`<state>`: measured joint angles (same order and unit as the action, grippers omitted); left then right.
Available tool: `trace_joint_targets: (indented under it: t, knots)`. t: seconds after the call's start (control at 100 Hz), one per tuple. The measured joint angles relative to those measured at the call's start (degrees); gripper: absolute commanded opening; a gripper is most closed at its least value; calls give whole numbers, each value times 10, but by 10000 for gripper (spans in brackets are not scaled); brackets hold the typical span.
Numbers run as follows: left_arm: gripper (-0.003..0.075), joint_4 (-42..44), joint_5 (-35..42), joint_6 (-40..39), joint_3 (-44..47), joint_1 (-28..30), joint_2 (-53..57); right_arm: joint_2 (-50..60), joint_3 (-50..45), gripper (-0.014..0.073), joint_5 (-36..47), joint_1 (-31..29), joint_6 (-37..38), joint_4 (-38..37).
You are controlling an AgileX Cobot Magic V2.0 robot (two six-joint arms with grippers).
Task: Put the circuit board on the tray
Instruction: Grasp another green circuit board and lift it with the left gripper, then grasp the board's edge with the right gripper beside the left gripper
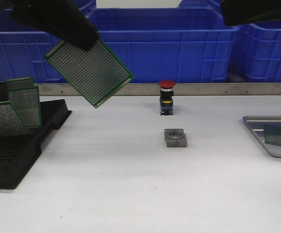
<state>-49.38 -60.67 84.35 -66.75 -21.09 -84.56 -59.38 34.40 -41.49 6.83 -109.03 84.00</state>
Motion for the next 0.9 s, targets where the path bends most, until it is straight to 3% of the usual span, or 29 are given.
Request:
trace_joint_targets:
  t: [0.33,0.73,0.83,0.9]
  knots:
    - [-20,-16,7,3,0,-71,0,-11,0,556,0,112,-5,-2]
    - [-20,-47,13,3,0,-74,0,-138,6,553,9,131,-6,60]
    - [-20,-48,13,3,0,-74,0,-163,11,470,0,131,-6,65]
    - [-20,-48,13,3,0,-74,0,-172,13,354,-13,131,-6,67]
